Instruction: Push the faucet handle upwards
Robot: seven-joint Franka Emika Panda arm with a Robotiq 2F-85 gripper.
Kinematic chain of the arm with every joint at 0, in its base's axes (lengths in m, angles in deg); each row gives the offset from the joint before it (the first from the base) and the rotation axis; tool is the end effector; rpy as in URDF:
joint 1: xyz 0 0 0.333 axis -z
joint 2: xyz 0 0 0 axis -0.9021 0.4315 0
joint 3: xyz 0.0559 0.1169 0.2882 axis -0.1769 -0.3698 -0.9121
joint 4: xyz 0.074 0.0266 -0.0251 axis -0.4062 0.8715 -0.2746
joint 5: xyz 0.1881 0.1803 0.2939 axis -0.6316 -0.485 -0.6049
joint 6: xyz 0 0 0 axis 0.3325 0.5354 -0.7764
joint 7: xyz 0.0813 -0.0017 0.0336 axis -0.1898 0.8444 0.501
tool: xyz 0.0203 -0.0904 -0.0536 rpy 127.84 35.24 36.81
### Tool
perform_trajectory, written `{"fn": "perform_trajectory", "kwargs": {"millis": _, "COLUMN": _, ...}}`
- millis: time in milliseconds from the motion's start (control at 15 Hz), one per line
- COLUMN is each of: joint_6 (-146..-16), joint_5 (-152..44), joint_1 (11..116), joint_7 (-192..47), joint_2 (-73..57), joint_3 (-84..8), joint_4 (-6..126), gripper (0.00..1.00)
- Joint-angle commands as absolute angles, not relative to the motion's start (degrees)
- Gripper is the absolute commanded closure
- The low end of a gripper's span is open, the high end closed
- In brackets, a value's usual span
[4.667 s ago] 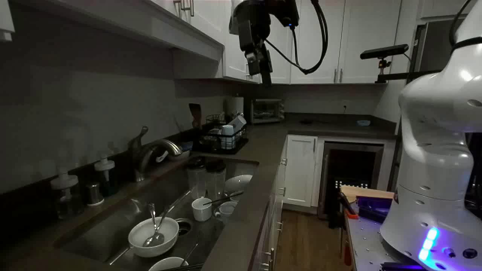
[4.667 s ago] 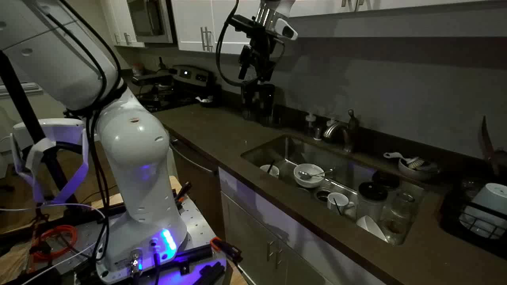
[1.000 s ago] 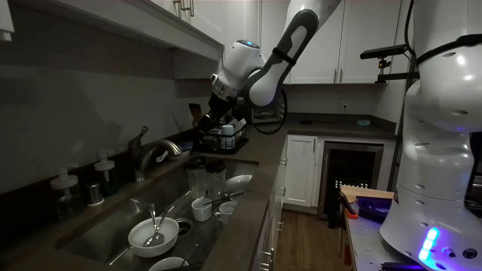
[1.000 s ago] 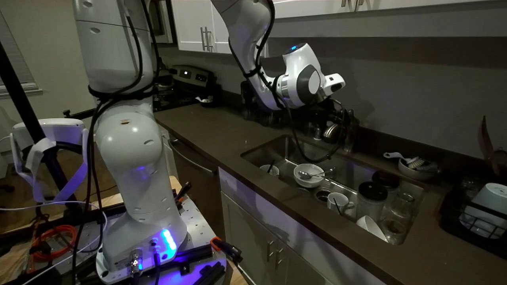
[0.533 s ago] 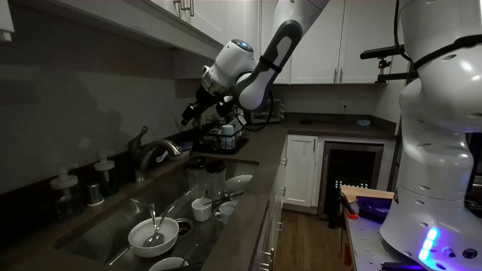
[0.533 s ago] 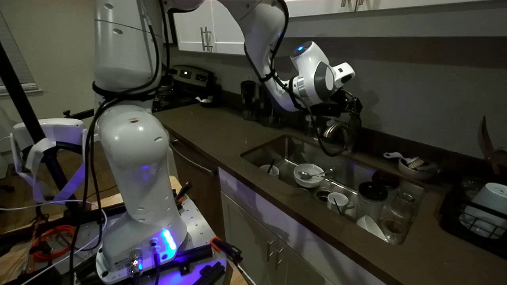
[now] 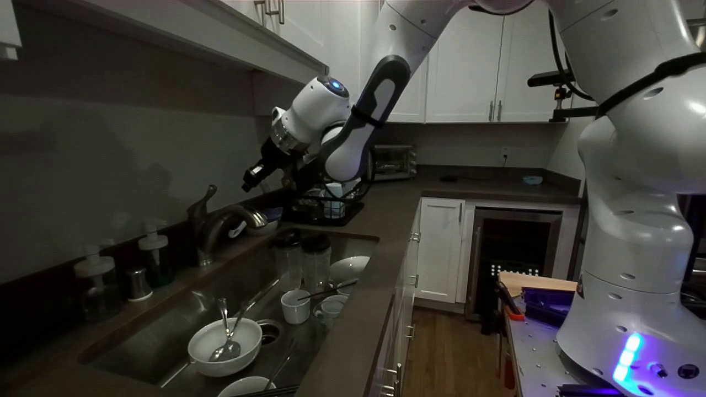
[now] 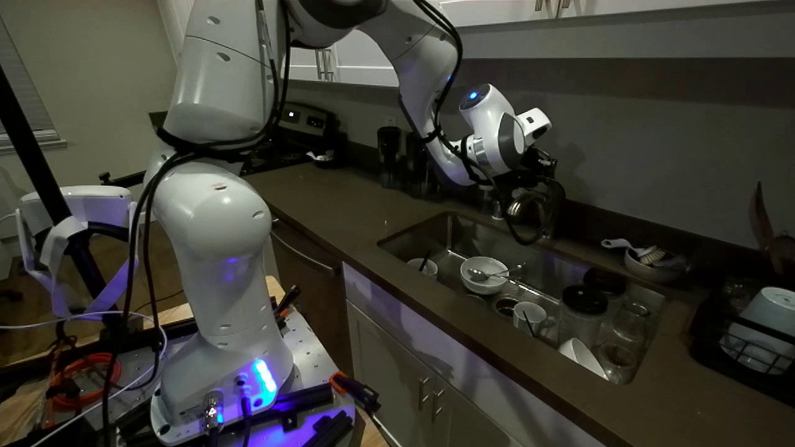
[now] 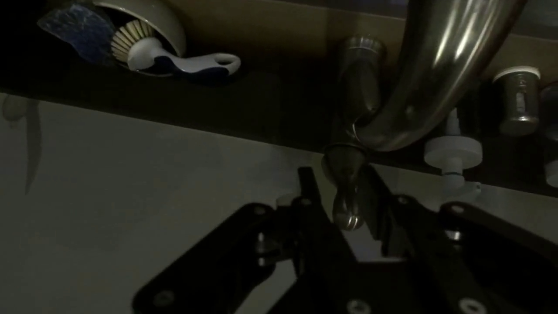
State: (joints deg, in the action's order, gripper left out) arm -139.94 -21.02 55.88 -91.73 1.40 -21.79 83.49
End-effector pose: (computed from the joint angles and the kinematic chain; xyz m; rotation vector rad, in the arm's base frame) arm 0.6377 -0.0447 0.3281 2.6925 0.2230 1.2422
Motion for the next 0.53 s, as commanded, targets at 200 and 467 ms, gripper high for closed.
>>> {"fn": "perform_trajectory", "kwargs": {"millis": 200, "joint_6": -143.18, "joint_5": -23.46, "joint_1": 53.97, "joint_7": -91.96, "joint_2": 7.42, "joint_3": -20.61, "joint_4": 78.25, "gripper": 1.0}}
{"fn": "perform_trajectory", "kwargs": {"millis": 467, "joint_6": -143.06, "joint_5": -23.31, "joint_1": 55.18, "joint_7": -91.84, "joint_2": 9.68, "joint_3": -22.31, "joint_4": 75.57, "gripper": 1.0}}
